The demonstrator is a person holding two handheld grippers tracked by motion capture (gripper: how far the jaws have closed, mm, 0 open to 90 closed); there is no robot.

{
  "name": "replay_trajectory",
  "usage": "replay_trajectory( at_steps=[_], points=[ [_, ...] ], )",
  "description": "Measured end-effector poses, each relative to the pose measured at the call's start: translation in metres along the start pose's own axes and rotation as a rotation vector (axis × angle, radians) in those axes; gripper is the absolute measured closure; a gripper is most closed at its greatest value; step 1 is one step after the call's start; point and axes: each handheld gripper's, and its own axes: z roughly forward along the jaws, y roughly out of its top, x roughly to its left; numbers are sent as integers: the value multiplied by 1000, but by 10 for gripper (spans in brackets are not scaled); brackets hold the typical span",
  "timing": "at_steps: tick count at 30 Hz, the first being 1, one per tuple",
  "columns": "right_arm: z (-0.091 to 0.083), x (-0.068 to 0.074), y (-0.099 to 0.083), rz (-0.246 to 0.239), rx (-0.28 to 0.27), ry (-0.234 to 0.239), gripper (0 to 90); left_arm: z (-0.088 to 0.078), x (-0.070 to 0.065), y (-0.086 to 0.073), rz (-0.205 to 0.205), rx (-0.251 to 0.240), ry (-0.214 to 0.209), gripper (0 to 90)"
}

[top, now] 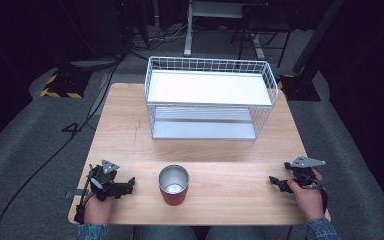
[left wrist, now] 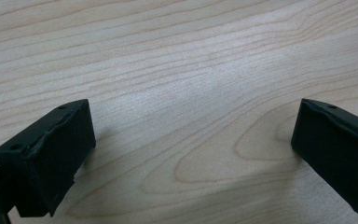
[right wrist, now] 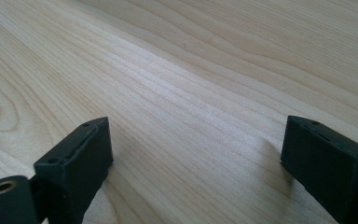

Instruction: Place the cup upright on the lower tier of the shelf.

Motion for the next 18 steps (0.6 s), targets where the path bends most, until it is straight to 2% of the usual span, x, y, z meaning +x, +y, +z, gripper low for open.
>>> replay_trajectory(
  at_steps=[3, 7, 11, 12, 14, 15, 18],
  points=[
    [0, 0, 0, 5, 2, -2, 75, 0, 0, 0, 0, 3, 0, 3],
    [1, 0, 1, 15, 9, -17, 40, -2, 0, 1, -14, 22, -4, 3],
    [2, 0, 1, 20, 16, -27, 12, -4, 2, 0, -32, 19, -12, 0],
    [2, 0, 1, 22, 21, -27, 2, -5, 3, 0, -24, 20, -13, 0],
    [2, 0, 1, 22, 21, -27, 2, -7, 5, 0, -50, 11, -45, 0],
    [2, 0, 1, 23, 21, -25, 0, -10, 5, -1, -66, -6, -84, 9],
    [2, 0, 1, 27, 21, -33, 0, -15, 2, -2, -56, -14, -109, 60]
  ],
)
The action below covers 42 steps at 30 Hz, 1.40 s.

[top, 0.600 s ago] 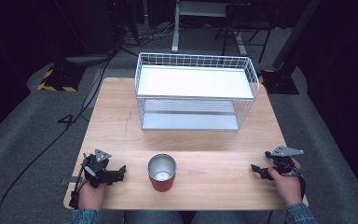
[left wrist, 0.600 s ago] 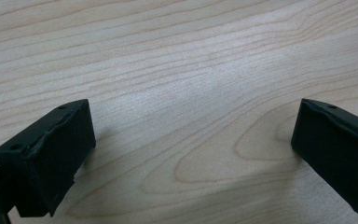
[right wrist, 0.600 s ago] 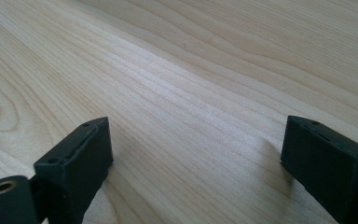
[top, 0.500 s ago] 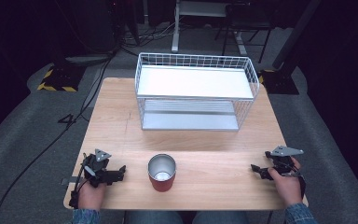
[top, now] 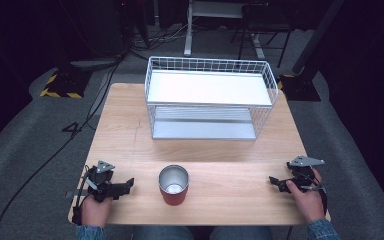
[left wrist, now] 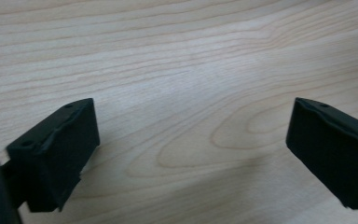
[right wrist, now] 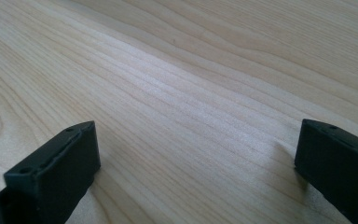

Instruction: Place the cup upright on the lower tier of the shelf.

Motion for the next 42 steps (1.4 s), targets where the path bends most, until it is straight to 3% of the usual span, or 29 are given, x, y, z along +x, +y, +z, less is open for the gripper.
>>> replay_trajectory(
  at_steps=[8, 24, 26, 34, 38, 42],
  points=[
    [0, 0, 0, 0, 1, 1, 0, -12, -14, -1, 25, -21, -7, 62],
    [1, 0, 1, 4, 0, 1, 0, -42, -57, -17, 100, -69, -41, 118],
    [1, 0, 1, 4, 0, 1, 0, -44, -63, -18, 107, -81, -44, 155],
    [1, 0, 1, 5, 0, 1, 0, -45, -85, -20, 159, -109, -74, 155],
    [1, 0, 1, 5, 0, 1, 0, -44, -93, -19, 170, -139, -91, 155],
    [1, 0, 1, 4, 0, 1, 0, -41, -100, -18, 171, -139, -120, 154]
  ],
)
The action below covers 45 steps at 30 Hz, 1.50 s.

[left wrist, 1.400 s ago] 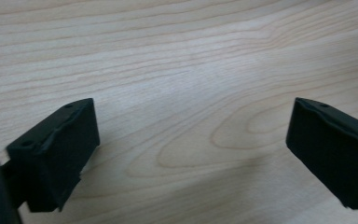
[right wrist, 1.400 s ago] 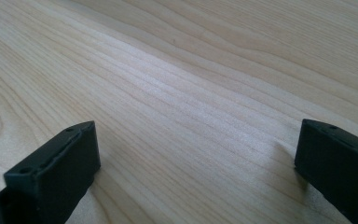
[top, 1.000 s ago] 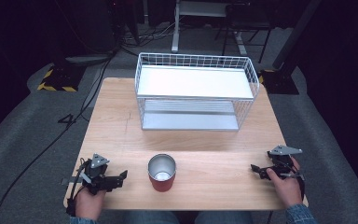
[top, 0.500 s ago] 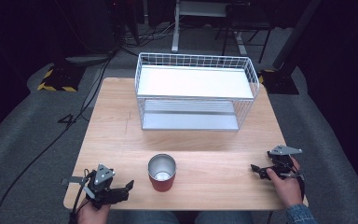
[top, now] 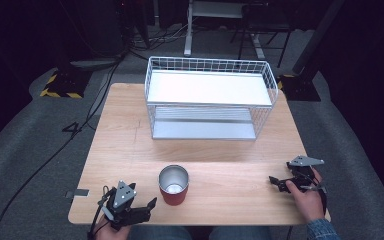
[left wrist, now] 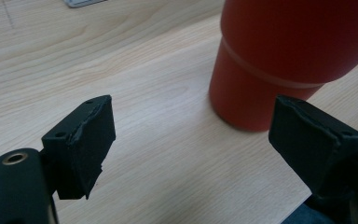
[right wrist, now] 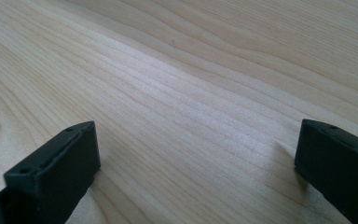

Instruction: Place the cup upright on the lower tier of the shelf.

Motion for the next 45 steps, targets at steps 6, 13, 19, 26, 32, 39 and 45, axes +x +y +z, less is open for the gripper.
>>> replay_trajectory(
  at_steps=[6, 13, 19, 26, 32, 39, 45],
  points=[
    [0, 0, 0, 0, 0, 0, 0, 9, -11, 4, 22, -2, 4, 153],
    [0, 0, 0, 0, 0, -3, 0, 18, -17, 6, 28, 15, -11, 154],
    [-1, 1, -1, 2, 1, -3, 0, 24, -21, 5, 21, 16, -47, 156],
    [-1, 1, -1, 3, 0, -3, 0, 35, -29, 4, 30, -17, -86, 156],
    [-1, 1, -1, 2, 0, -4, 0, 45, -32, 6, 35, -50, -118, 155],
    [-1, 1, -1, 3, 0, -3, 0, 58, -37, 10, 45, -79, -112, 148],
    [-1, 1, -1, 1, 0, -3, 1, 67, -40, 11, 30, -97, -93, 110]
  ],
)
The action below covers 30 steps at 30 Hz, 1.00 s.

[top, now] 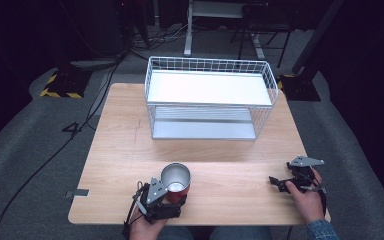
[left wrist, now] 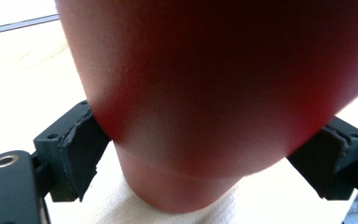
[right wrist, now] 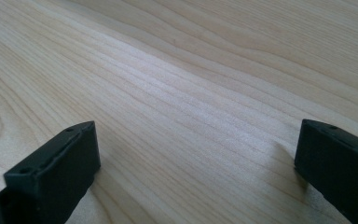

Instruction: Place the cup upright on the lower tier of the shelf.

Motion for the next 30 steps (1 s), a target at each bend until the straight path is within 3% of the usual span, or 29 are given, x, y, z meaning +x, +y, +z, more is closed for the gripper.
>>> replay_trajectory(
  at_steps=[4, 7, 9, 14, 30],
  points=[
    [0, 0, 0, 2, -1, 0, 0, 5, -3, 2, 7, 4, 45, 68],
    [0, 0, 0, 2, 0, 0, 1, 11, -5, 2, 10, 10, 35, 90],
    [0, 0, 0, 2, 0, 0, 0, 14, -7, 4, 33, 16, 46, 150],
    [0, 0, 0, 2, 0, 0, 0, 17, -8, 6, 45, 19, 52, 159],
    [0, 0, 0, 2, 0, 0, 1, 18, -12, 6, 32, 20, 100, 171]
  ],
)
